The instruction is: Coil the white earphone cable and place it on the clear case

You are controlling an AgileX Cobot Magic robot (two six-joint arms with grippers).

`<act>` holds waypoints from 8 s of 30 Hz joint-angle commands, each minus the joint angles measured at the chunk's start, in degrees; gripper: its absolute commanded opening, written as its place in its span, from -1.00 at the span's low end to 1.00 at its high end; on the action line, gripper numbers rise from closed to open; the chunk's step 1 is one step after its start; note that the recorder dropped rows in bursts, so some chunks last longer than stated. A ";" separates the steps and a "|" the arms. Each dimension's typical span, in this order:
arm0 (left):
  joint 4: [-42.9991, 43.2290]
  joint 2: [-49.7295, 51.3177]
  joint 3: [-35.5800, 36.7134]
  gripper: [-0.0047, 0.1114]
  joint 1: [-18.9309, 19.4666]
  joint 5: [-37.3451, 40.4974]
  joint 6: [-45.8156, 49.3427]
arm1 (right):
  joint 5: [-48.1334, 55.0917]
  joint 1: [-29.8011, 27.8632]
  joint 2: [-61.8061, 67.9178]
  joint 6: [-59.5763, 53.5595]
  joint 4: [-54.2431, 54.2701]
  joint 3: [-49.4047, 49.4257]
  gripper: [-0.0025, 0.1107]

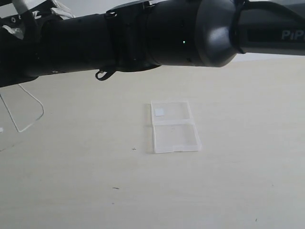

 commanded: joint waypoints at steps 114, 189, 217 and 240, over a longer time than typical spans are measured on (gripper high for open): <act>-5.79 14.22 14.42 -0.92 0.27 -23.35 6.18 | 12.03 -0.09 -21.43 57.30 -98.76 0.04 -0.96; -11.42 9.01 27.76 -0.92 0.27 -8.59 2.89 | -35.75 -23.27 -6.30 128.18 -101.10 26.23 -0.96; -11.42 9.01 27.76 -0.92 0.27 -8.59 2.89 | -21.12 -23.27 -0.94 128.19 -101.10 26.23 -0.96; -11.42 9.01 27.76 -0.92 0.27 -10.94 2.89 | 26.28 -23.27 15.02 113.80 -97.44 -9.25 -0.96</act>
